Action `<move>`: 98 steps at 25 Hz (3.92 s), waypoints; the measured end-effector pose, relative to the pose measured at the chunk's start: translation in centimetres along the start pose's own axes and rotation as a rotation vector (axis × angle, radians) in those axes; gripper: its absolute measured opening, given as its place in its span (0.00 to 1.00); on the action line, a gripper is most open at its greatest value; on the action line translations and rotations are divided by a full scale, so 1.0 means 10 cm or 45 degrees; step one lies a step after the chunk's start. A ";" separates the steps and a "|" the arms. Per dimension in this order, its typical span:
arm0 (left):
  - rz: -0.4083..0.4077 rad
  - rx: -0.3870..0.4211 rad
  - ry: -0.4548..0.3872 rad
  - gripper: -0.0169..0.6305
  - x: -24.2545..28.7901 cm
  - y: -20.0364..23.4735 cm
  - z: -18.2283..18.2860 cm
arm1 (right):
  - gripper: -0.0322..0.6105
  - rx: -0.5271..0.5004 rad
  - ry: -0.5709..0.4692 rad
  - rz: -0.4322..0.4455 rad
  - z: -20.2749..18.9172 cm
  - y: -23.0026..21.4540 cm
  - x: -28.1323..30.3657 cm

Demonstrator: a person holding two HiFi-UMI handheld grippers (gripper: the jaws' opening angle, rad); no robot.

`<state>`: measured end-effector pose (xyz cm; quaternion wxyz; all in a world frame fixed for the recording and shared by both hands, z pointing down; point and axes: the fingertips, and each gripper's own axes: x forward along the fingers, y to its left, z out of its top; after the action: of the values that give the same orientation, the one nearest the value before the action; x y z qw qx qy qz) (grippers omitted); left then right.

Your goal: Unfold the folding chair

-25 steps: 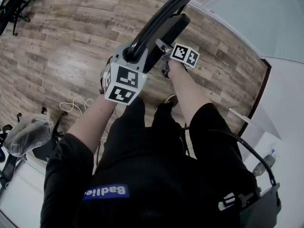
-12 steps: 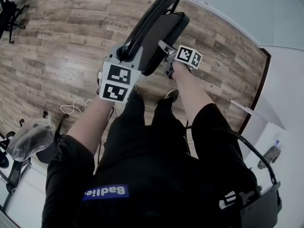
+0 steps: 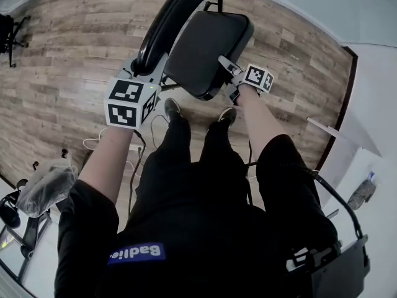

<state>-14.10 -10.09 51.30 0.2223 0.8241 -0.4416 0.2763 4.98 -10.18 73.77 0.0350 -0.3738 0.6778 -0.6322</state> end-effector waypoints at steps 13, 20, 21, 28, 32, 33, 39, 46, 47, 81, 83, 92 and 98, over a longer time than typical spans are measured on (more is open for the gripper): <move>-0.060 -0.024 -0.025 0.15 0.28 0.09 -0.21 | 0.35 0.140 -0.047 -0.041 0.01 -1.07 -0.35; -0.096 -0.063 -0.046 0.15 0.50 0.08 -0.40 | 0.39 0.147 -0.057 -0.055 -0.03 -1.79 -0.49; -0.102 -0.062 -0.052 0.15 0.52 0.08 -0.43 | 0.39 0.147 -0.060 -0.050 -0.04 -1.87 -0.50; -0.133 -0.082 -0.097 0.15 0.70 0.18 -0.62 | 0.41 0.166 -0.082 0.014 -0.10 -2.43 -0.53; -0.144 -0.088 -0.077 0.15 0.83 0.19 -0.69 | 0.42 0.195 -0.082 0.031 -0.12 -2.74 -0.58; -0.147 -0.091 -0.079 0.15 0.86 0.20 -0.72 | 0.42 0.169 -0.080 0.047 -0.11 -2.80 -0.58; -0.150 -0.100 -0.099 0.15 1.02 0.26 -0.87 | 0.44 0.055 -0.088 0.135 -0.09 -3.09 -0.55; -0.164 -0.149 -0.099 0.15 1.15 0.37 -1.00 | 0.45 0.117 -0.111 0.111 -0.15 -3.38 -0.54; -0.175 -0.165 -0.096 0.15 1.17 0.38 -1.03 | 0.45 0.128 -0.113 0.102 -0.16 -3.42 -0.55; 0.261 -0.252 -0.024 0.33 -0.28 0.69 -0.82 | 0.65 -0.201 0.197 -0.297 -0.97 -0.78 -2.13; 0.225 -0.261 -0.056 0.33 -0.45 0.55 -0.77 | 0.64 -0.248 0.163 -0.257 -0.89 -0.43 -2.21; -0.260 -0.139 -0.217 0.32 -0.90 -1.06 -0.07 | 0.37 -0.456 0.057 0.109 -0.75 1.38 -2.41; -0.406 -0.054 -0.310 0.12 -1.19 -1.63 0.48 | 0.15 -0.635 -0.006 0.279 -0.74 2.34 -2.38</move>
<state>-4.41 2.55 37.98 0.2256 0.9060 -0.3349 0.1268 7.35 7.20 44.43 0.0116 -0.2968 0.8488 -0.4374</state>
